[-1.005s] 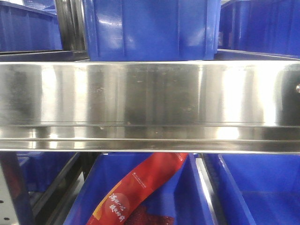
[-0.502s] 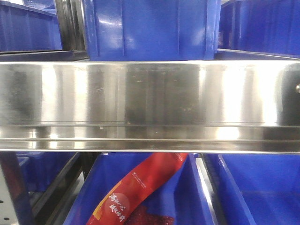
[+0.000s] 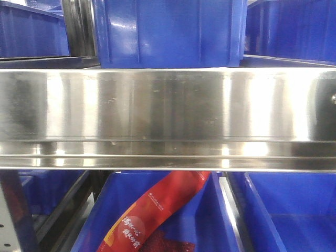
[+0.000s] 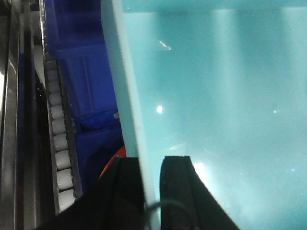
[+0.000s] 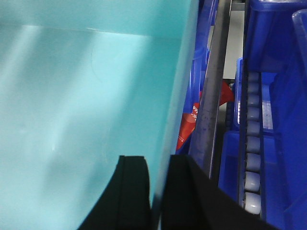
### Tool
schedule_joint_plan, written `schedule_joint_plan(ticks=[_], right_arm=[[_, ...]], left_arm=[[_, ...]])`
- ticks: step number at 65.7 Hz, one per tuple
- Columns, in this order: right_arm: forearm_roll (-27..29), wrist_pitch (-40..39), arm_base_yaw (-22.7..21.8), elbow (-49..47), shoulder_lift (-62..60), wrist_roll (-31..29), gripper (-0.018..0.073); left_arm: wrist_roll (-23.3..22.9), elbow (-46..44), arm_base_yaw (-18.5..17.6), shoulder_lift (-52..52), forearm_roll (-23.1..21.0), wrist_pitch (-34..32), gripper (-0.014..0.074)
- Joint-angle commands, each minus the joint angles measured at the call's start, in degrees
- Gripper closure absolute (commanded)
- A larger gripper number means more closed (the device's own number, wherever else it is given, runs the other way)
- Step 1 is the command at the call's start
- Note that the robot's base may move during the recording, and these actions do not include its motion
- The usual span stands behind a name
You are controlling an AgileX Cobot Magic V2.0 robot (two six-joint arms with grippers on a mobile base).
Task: Fetch blue bin and place on conveyor start
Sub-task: 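Lift the light-blue bin with both grippers and pull it off the shelf, then hold the bin with both grippers while the base turns away from the rack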
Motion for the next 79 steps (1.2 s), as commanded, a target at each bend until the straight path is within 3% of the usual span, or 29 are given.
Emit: schedule_joint_plan(ticks=[1,79], right_arm=[[-2.49,-2.26,-0.44,-0.41,-0.52,-1.46,0.0711],[-2.49,-2.26,-0.44,-0.41,-0.52,-1.46,0.0711]], left_arm=[[0.88,-0.4,-0.18,-1.11,0.12,-2.01,0.0708],[0.88,-0.4,-0.18,-1.11,0.12,-2.01,0.0708]])
